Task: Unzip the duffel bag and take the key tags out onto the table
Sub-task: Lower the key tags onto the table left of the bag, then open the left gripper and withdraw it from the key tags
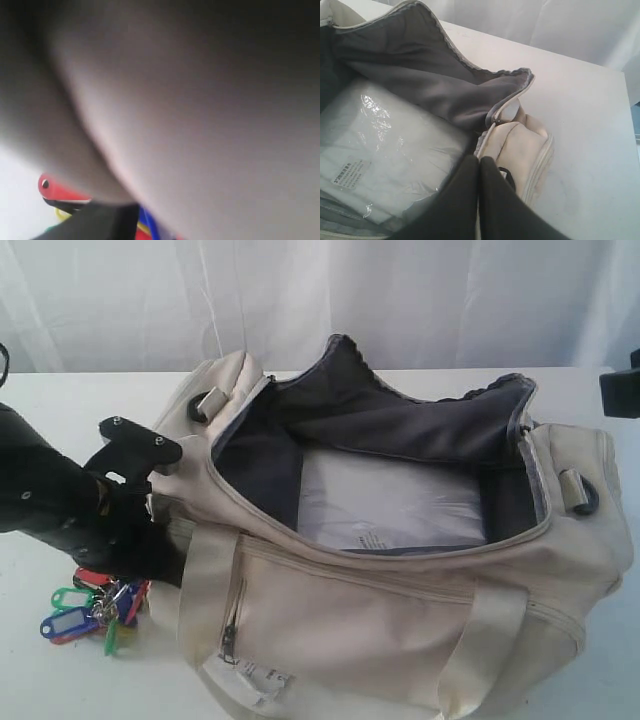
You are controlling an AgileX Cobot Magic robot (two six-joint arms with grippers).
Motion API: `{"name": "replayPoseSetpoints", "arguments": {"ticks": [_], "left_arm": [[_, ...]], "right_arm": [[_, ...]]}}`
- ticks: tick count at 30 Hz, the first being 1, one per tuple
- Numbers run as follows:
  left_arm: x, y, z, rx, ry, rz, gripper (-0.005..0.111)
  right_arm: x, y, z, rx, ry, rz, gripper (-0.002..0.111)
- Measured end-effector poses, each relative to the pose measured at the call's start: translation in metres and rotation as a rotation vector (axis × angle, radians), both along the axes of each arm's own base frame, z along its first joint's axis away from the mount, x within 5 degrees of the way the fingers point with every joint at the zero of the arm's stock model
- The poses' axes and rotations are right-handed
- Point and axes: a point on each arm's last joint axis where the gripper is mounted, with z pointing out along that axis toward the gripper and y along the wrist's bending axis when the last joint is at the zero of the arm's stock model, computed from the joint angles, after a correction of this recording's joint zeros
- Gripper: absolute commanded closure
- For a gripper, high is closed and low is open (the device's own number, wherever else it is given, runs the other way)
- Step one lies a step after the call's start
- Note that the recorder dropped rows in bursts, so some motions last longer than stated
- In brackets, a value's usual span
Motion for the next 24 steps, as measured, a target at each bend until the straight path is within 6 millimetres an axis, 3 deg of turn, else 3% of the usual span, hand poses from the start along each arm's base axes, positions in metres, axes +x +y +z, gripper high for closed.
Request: {"name": "replayPoseSetpoints", "arguments": {"ticks": [7, 16, 24], "left_arm": [[-0.0006, 0.0002, 0.0009, -0.002, 0.035, 0.024, 0.103], [-0.002, 0.0007, 0.0001, 0.0, 0.055, 0.035, 0.058], [0.0009, 0.0005, 0.0068, 0.031, 0.072, 0.025, 0.056]], "right_arm": [[0.0, 0.0, 0.0, 0.0, 0.0, 0.0, 0.108], [0.0, 0.0, 0.0, 0.0, 0.0, 0.0, 0.108], [0.0, 0.0, 0.0, 0.0, 0.0, 0.0, 0.108]]}}
